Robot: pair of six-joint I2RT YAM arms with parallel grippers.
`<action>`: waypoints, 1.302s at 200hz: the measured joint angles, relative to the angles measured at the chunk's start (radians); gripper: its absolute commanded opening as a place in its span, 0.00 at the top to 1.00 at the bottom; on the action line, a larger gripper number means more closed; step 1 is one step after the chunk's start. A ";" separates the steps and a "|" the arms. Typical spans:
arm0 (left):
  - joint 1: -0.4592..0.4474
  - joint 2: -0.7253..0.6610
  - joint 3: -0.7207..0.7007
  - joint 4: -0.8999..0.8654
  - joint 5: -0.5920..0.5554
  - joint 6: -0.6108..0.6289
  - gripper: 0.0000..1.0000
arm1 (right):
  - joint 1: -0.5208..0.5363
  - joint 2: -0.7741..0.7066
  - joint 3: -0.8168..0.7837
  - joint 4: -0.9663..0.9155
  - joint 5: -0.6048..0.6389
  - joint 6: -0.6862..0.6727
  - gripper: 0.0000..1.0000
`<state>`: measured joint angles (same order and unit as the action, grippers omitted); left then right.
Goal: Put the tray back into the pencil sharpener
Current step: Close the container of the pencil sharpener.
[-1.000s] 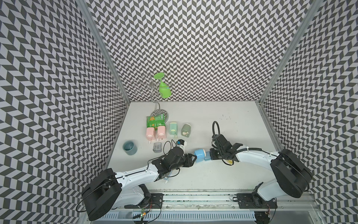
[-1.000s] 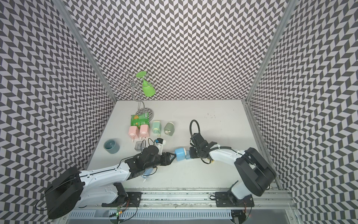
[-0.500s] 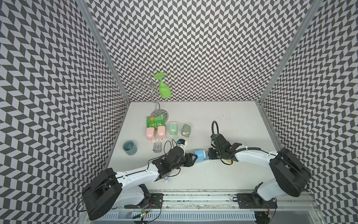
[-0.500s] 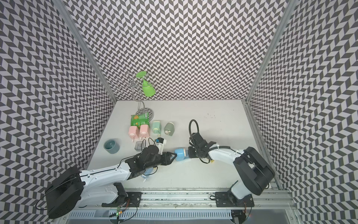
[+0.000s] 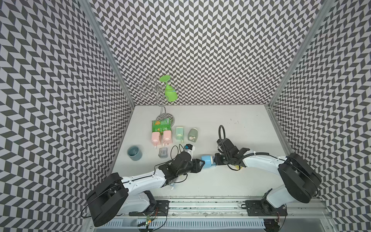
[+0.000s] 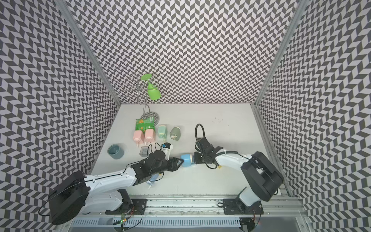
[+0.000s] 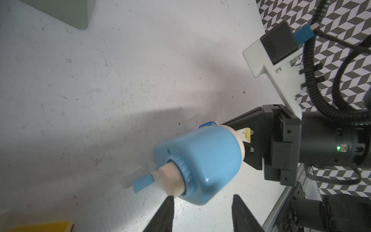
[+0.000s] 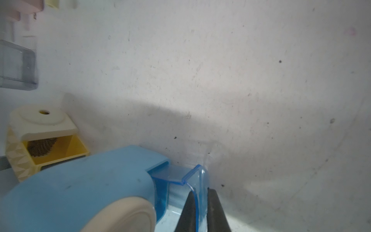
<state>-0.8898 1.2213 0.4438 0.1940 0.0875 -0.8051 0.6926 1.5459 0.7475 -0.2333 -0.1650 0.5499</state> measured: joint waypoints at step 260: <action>-0.034 0.034 0.017 0.023 -0.008 0.000 0.60 | -0.058 -0.024 -0.112 0.138 -0.231 -0.033 0.91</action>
<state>-0.9234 1.2552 0.4606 0.2169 0.0799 -0.8055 0.6342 1.5219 0.6353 -0.0948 -0.3962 0.5171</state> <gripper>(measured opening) 0.404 0.088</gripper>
